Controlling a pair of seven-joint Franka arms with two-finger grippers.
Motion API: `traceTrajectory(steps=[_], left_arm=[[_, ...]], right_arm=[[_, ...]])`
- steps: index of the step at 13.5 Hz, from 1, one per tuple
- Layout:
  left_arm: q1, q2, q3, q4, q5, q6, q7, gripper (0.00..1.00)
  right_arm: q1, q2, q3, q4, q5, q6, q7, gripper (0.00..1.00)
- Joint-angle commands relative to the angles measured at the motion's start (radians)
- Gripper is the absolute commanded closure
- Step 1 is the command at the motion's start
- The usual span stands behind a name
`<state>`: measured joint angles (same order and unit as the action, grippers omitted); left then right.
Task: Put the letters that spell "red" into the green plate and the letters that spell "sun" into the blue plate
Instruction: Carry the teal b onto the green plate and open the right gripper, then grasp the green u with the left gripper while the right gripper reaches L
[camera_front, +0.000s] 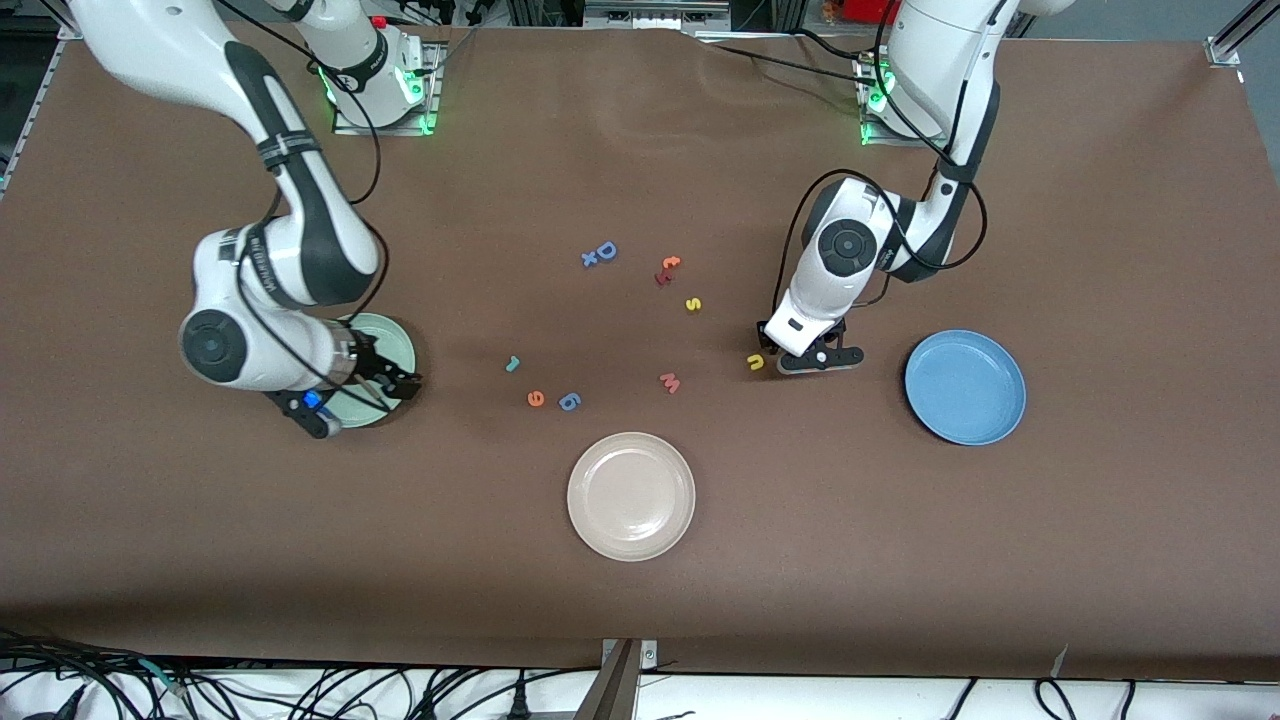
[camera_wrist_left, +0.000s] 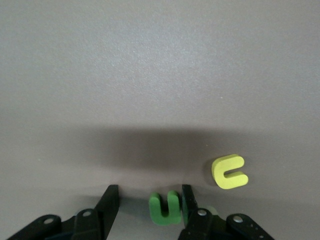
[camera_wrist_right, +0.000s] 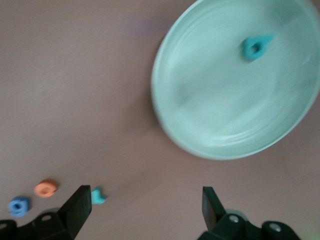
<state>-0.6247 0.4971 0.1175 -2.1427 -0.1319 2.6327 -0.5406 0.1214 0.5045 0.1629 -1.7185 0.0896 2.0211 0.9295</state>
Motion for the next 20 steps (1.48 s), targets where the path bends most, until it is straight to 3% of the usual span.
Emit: traceTrajectory(steps=[1, 8, 14, 18, 20], left_arm=[[-0.03, -0.005, 0.008, -0.013, -0.017, 0.015, -0.024, 0.45], [-0.032, -0.005, 0.008, -0.014, -0.014, 0.017, -0.025, 0.69], [-0.03, -0.005, 0.008, -0.029, 0.011, 0.044, -0.022, 1.0], [-0.015, -0.028, 0.017, -0.02, 0.034, 0.021, 0.036, 1.0], [0.025, -0.058, 0.03, 0.016, 0.076, -0.07, 0.095, 1.0]], right_arm=[[0.058, 0.041, 0.003, -0.01, 0.013, 0.089, 0.095, 0.03], [0.155, 0.126, 0.003, -0.036, 0.012, 0.258, 0.2, 0.13], [0.187, 0.16, 0.003, -0.047, 0.015, 0.304, 0.232, 0.23], [0.188, 0.164, 0.003, -0.076, 0.013, 0.327, 0.232, 0.27], [0.187, 0.167, 0.003, -0.09, 0.012, 0.361, 0.229, 0.29]])
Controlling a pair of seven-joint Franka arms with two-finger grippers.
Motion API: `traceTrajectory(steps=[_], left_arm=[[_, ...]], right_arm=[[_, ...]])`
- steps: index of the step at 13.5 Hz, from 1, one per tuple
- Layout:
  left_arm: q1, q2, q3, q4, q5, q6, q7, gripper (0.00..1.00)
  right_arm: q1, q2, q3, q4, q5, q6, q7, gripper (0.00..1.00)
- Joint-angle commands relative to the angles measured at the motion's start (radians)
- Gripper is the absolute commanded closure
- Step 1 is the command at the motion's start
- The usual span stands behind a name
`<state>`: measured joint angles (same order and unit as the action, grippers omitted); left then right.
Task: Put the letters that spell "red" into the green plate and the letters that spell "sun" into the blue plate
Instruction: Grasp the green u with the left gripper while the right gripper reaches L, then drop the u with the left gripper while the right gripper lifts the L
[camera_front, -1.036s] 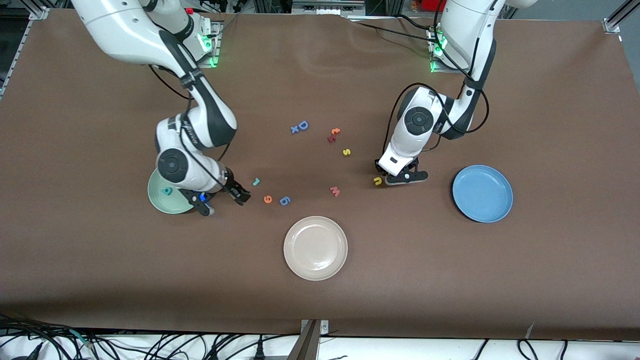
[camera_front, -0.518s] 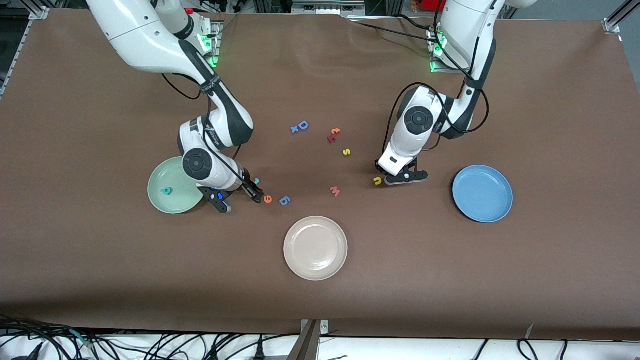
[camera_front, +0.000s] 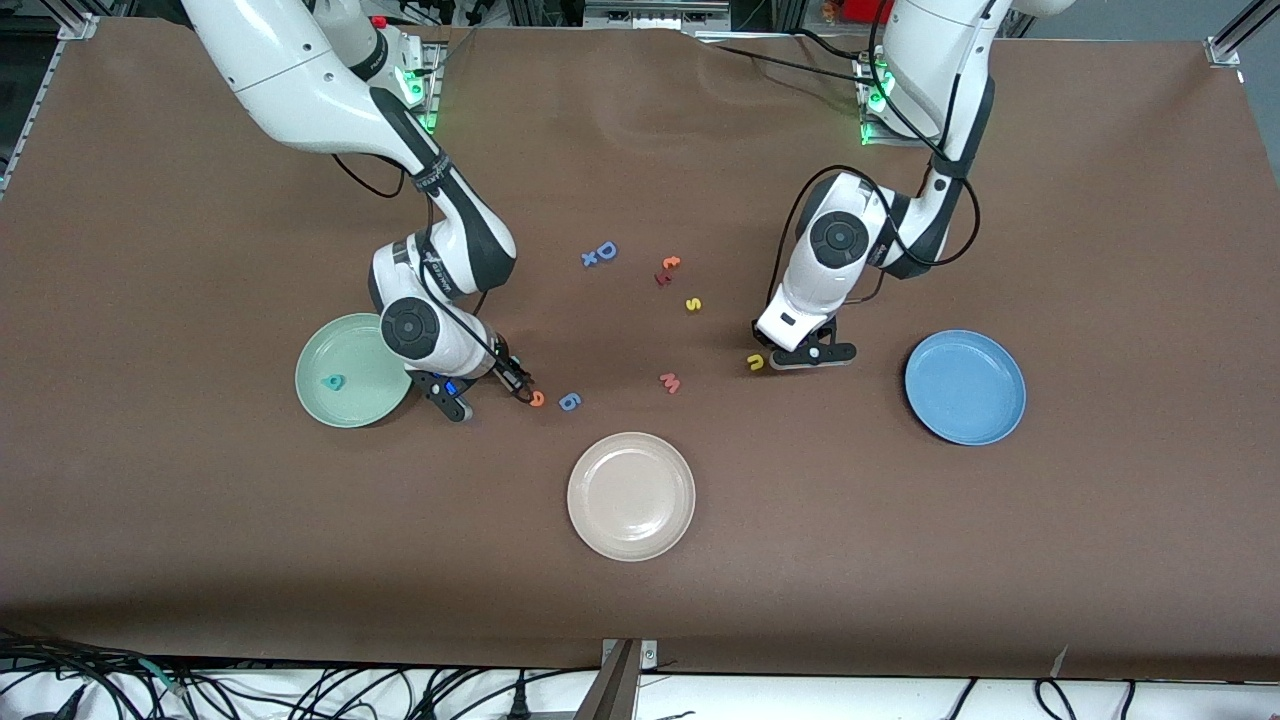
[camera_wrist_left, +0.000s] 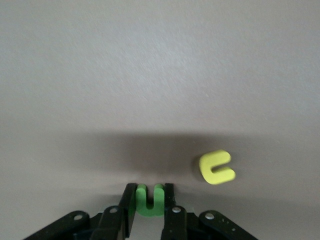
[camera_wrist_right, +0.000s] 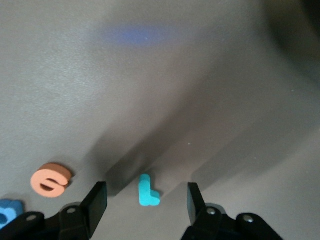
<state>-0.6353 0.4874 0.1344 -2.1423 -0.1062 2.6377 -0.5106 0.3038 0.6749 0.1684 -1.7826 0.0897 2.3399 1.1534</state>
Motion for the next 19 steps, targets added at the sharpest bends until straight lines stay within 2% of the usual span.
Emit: traceTrajectory(steps=[1, 2, 3, 6, 10, 14, 16, 18, 19], left_arm=[[0.066, -0.062, 0.013, 0.034, 0.077, -0.122, 0.113, 1.0], [0.095, -0.078, 0.013, 0.041, 0.095, -0.151, 0.166, 1.0], [0.114, -0.094, 0.013, 0.041, 0.1, -0.172, 0.211, 1.0], [0.189, -0.124, 0.013, 0.041, 0.102, -0.225, 0.376, 1.0], [0.328, -0.147, 0.011, 0.041, 0.102, -0.261, 0.64, 1.0], [0.425, -0.125, 0.011, 0.085, 0.102, -0.262, 0.819, 1.0], [0.444, -0.101, 0.013, 0.117, 0.102, -0.262, 0.851, 1.0], [0.454, -0.087, 0.011, 0.136, 0.1, -0.263, 0.851, 0.78], [0.456, -0.078, 0.011, 0.137, 0.1, -0.265, 0.853, 0.26]], right_arm=[[0.006, -0.001, -0.003, -0.029, 0.012, 0.048, 0.005, 0.33], [0.006, -0.001, -0.003, -0.029, 0.012, 0.05, 0.005, 0.36], [0.006, -0.001, -0.003, -0.029, 0.012, 0.049, 0.003, 0.43], [0.006, 0.0, -0.003, -0.029, 0.012, 0.048, 0.002, 0.7], [0.005, 0.0, -0.004, -0.029, 0.012, 0.048, -0.001, 0.92], [0.004, -0.02, -0.004, -0.021, 0.012, 0.036, -0.004, 0.95], [-0.005, -0.079, -0.009, 0.007, 0.012, -0.069, -0.018, 0.96], [-0.022, -0.115, -0.041, 0.078, 0.012, -0.27, -0.067, 1.0], [-0.023, -0.132, -0.076, 0.092, 0.013, -0.334, -0.117, 1.0]])
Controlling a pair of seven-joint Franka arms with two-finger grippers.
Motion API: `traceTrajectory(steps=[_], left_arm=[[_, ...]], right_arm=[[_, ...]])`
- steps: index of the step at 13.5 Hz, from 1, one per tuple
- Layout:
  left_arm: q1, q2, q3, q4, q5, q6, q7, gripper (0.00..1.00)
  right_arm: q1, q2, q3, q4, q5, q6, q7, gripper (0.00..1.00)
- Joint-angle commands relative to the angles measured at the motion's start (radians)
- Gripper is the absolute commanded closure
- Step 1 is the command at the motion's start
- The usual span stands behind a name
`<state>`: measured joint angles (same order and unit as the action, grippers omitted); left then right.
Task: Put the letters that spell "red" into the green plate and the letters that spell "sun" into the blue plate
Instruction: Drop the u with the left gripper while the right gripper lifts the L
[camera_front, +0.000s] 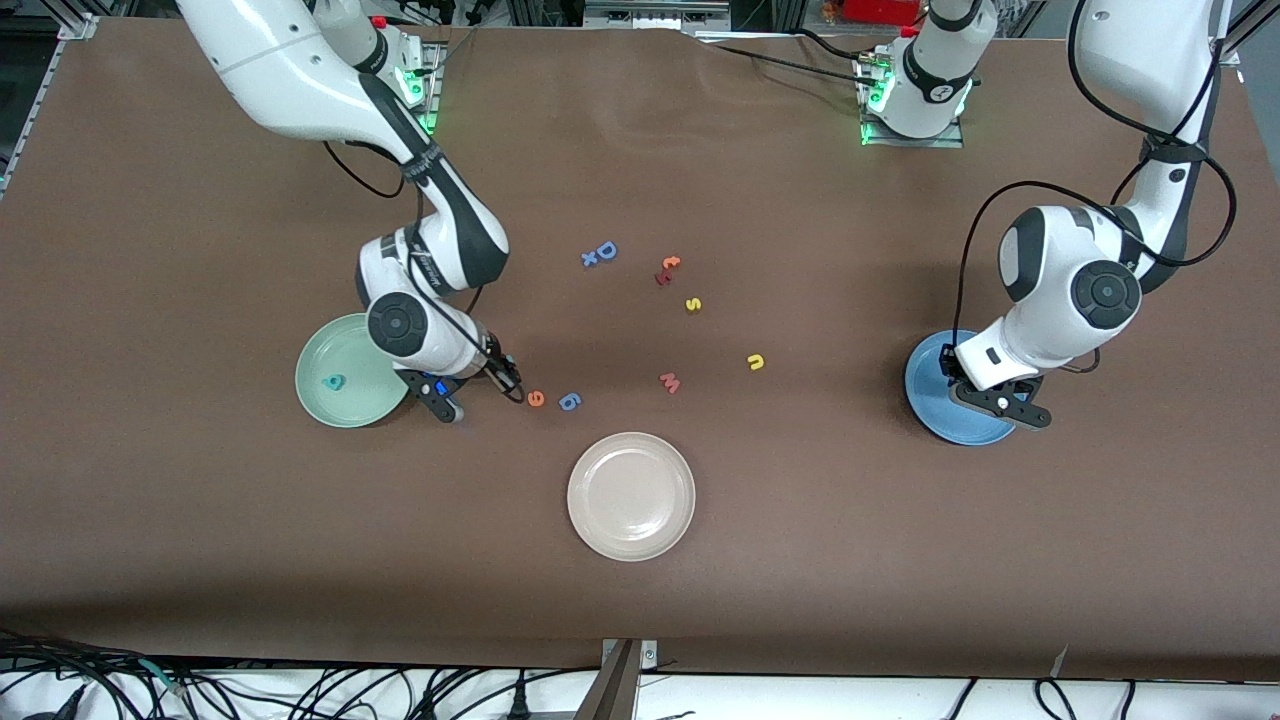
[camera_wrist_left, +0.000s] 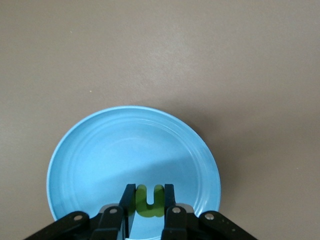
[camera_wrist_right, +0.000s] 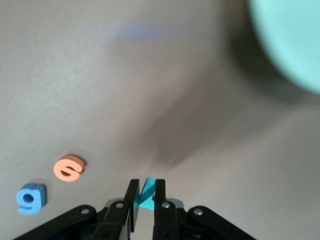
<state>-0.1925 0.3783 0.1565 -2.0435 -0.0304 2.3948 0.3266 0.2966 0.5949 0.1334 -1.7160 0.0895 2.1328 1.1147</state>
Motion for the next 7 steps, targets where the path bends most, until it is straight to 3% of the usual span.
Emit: traceTrajectory(steps=[1, 5, 7], left_arm=[[0.025, 0.034, -0.012, 0.039, 0.02, -0.022, 0.019, 0.0], [0.024, 0.036, -0.015, 0.039, 0.01, -0.022, -0.006, 0.0], [0.019, 0.036, -0.037, 0.039, 0.01, -0.022, -0.093, 0.0]], right_arm=[[-0.016, -0.07, -0.079, 0.026, 0.015, -0.164, -0.148, 1.0], [-0.016, -0.07, -0.236, -0.003, 0.016, -0.211, -0.421, 1.0], [-0.045, -0.04, -0.259, -0.019, 0.018, -0.18, -0.507, 1.0]])
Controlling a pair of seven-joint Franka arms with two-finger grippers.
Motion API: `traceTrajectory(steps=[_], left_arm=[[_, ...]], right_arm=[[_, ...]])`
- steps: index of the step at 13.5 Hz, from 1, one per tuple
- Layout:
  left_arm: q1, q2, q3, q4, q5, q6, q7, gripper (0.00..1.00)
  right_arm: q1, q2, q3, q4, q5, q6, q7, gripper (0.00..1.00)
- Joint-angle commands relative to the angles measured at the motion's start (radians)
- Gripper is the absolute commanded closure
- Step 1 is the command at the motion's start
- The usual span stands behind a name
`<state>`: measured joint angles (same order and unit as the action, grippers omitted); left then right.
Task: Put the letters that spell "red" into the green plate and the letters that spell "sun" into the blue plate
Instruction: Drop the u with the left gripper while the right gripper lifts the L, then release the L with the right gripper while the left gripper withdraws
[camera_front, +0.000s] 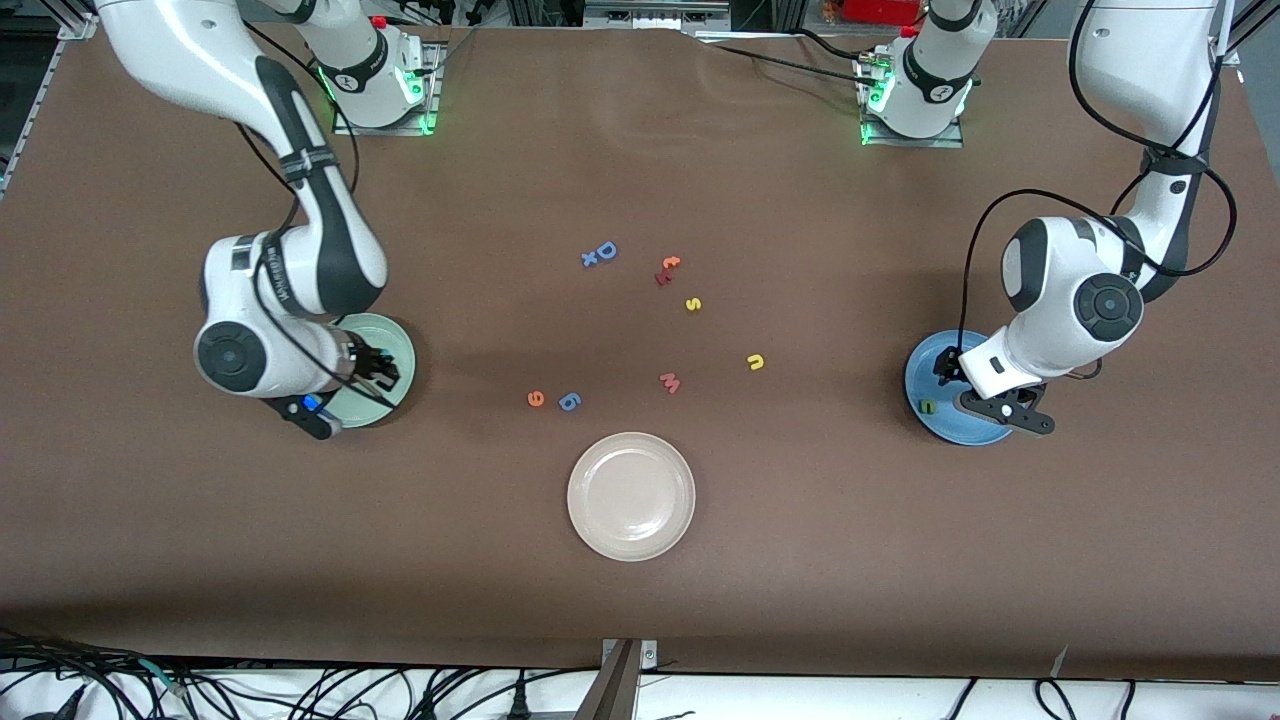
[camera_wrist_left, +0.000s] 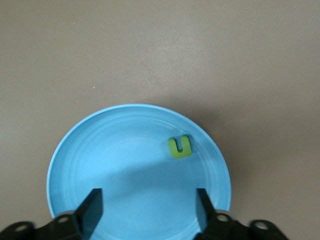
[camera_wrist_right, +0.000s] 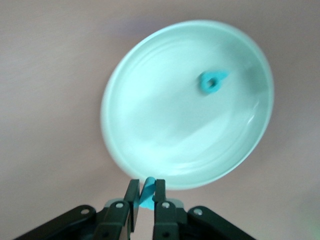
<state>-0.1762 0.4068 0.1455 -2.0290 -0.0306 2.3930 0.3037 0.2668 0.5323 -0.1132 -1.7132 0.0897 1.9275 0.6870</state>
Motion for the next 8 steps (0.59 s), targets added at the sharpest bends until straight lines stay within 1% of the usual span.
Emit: traceTrajectory(steps=[1, 3, 4, 5, 6, 7, 8], left_arm=[[0.003, 0.007, -0.05, 0.024, 0.011, -0.02, -0.131, 0.0], [0.003, 0.006, -0.084, 0.023, 0.012, -0.02, -0.211, 0.0], [0.001, 0.006, -0.102, 0.021, 0.012, -0.02, -0.242, 0.0], [-0.002, 0.004, -0.127, 0.023, 0.012, -0.02, -0.288, 0.0], [-0.005, 0.004, -0.142, 0.023, 0.014, -0.02, -0.354, 0.0], [-0.009, 0.006, -0.173, 0.024, 0.023, -0.02, -0.409, 0.0], [-0.025, 0.006, -0.187, 0.024, 0.024, -0.02, -0.46, 0.0]], right_arm=[[-0.038, 0.043, -0.013, -0.037, 0.018, 0.06, -0.116, 1.0], [-0.057, 0.057, -0.013, -0.086, 0.018, 0.145, -0.15, 1.0], [-0.057, 0.057, -0.013, -0.094, 0.022, 0.159, -0.152, 1.0], [-0.057, 0.058, -0.013, -0.092, 0.022, 0.159, -0.152, 0.87], [-0.055, 0.058, -0.011, -0.092, 0.022, 0.159, -0.152, 0.47], [-0.055, 0.057, -0.011, -0.092, 0.022, 0.159, -0.15, 0.22], [-0.055, 0.052, -0.01, -0.092, 0.022, 0.153, -0.149, 0.17]])
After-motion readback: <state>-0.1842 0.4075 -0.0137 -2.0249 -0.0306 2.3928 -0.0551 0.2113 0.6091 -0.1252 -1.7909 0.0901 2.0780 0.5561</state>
